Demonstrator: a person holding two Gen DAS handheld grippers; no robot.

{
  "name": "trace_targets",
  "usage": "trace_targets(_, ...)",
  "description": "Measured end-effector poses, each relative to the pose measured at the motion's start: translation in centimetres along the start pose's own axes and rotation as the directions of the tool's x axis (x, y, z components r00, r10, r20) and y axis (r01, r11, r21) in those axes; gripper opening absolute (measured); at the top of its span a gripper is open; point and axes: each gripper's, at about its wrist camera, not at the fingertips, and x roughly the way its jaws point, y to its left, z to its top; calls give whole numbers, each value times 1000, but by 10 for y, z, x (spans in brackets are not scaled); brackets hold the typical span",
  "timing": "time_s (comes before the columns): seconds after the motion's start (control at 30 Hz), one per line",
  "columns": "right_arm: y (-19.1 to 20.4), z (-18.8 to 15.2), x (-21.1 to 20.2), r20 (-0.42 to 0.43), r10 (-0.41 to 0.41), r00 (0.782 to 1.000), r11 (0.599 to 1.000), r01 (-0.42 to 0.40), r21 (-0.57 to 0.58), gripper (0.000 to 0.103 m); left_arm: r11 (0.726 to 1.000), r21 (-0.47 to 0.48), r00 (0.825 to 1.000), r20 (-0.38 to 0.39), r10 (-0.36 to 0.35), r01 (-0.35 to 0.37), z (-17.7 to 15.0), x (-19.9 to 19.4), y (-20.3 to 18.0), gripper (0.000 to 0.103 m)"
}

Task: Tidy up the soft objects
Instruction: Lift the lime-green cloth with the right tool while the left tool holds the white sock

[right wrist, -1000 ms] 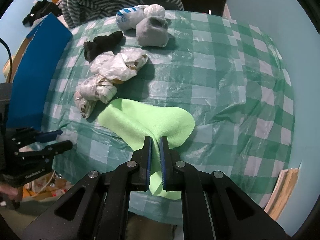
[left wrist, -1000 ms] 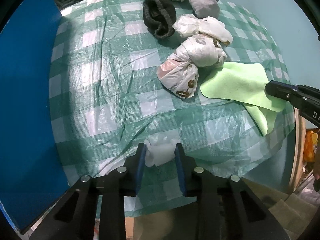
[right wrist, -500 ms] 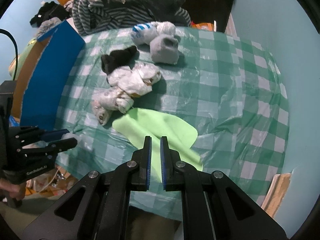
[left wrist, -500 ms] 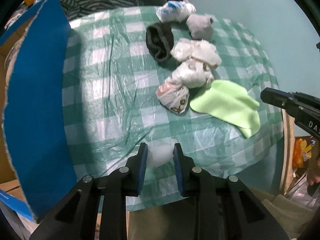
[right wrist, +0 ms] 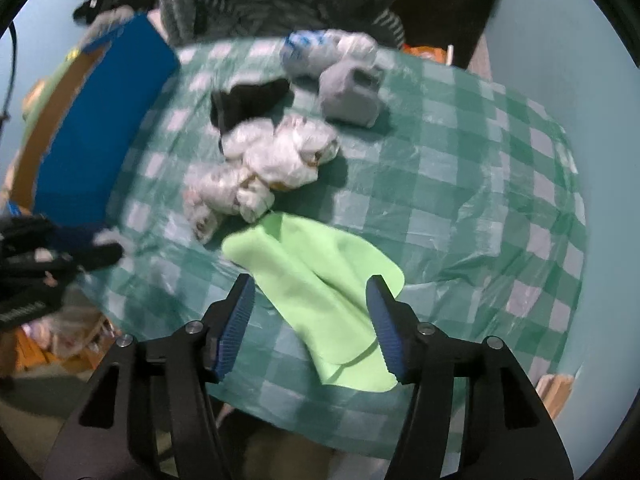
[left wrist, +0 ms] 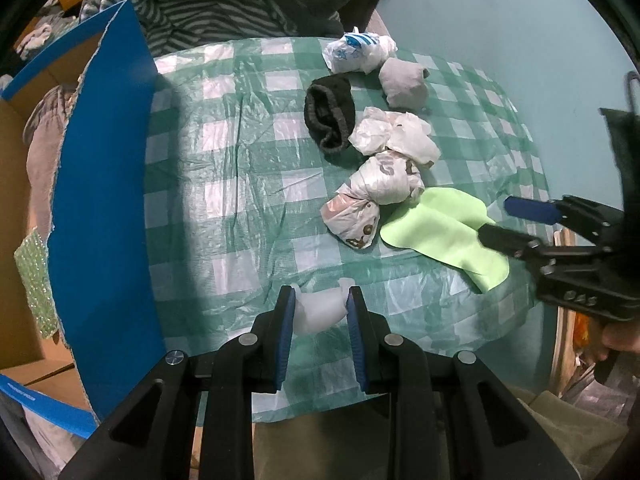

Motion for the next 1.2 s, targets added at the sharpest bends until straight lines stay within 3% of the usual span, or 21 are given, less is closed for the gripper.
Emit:
trace_targets(0.37, 8, 0, 47, -90, -59, 994, 992, 48, -114, 56, 999, -35, 1000, 17, 7, -6, 0, -3, 1, 26)
trace_targets(0.43, 8, -3, 53, -111, -49, 993, 993, 37, -109, 40, 999, -41, 1000, 19, 7, -6, 0, -4, 1, 26)
trace_targets(0.53, 8, -7, 53, -102, -43, 994, 994, 32, -105, 25, 999, -46, 1000, 21, 10, -9, 0, -5, 2, 26)
trace_targets(0.57, 7, -8, 53, -101, -33, 994, 995, 23, -98, 11, 999, -46, 1000, 22, 11, -10, 0, -6, 2, 26)
trace_targets(0.6, 6, -8, 53, -104, -14, 995, 997, 5, -83, 8, 999, -45, 1000, 22, 12, -11, 0, -6, 1, 26)
trace_targets(1.2, -5, 3, -23, 59, 71, 996, 997, -72, 12, 7, 1000, -20, 999, 50, 17, -16, 10, -25, -2, 26)
